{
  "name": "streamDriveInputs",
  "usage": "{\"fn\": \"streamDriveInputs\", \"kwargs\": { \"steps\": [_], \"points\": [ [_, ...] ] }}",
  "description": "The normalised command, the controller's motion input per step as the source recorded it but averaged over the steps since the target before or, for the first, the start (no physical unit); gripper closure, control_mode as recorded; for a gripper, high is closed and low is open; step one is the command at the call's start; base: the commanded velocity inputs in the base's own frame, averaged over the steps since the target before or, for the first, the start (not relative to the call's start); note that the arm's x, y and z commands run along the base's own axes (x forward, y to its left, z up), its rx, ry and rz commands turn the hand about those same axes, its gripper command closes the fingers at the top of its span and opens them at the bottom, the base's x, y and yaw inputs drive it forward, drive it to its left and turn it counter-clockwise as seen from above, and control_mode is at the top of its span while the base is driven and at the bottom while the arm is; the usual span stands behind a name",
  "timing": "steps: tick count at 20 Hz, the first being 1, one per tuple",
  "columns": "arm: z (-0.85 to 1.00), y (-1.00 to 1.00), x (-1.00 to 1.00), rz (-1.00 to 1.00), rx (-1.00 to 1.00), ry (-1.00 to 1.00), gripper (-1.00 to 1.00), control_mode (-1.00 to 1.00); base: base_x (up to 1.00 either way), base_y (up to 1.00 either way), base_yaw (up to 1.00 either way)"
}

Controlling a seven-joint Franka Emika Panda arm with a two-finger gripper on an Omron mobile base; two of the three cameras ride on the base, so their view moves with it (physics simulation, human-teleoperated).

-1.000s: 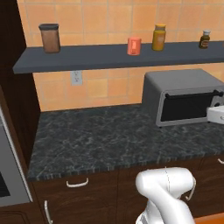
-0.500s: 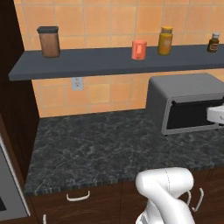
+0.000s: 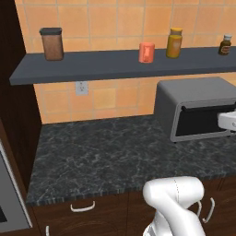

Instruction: Gather all objects into one cabinet and sort the glasses and bowls to opposite sides.

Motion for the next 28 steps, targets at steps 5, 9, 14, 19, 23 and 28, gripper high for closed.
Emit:
{"fn": "streamDriveInputs", "kwargs": {
  "steps": [5, 9, 14, 19, 23, 28],
  "points": [
    [0.00, 0.00, 0.00, 0.00, 0.00, 0.00, -1.00, 1.00, 0.03, 0.00, 0.00],
    [0.35, 0.25, 0.00, 0.00, -0.19, 0.00, -1.00, -1.00, 0.00, 0.00, 0.00],
    [0.92, 0.46, 0.05, -0.02, -0.28, 0.00, -1.00, -1.00, 0.00, 0.00, 0.00],
    [0.82, 0.33, 0.13, -0.05, -0.11, 0.00, -1.00, -1.00, 0.00, 0.00, 0.00],
    [0.03, 0.03, 0.25, 0.00, 0.04, 0.03, -1.00, -1.00, 0.00, 0.00, 0.00],
    [0.11, 0.27, 0.78, -0.06, 0.00, 0.00, -1.00, -1.00, 0.00, 0.00, 0.00]
  ]
}}
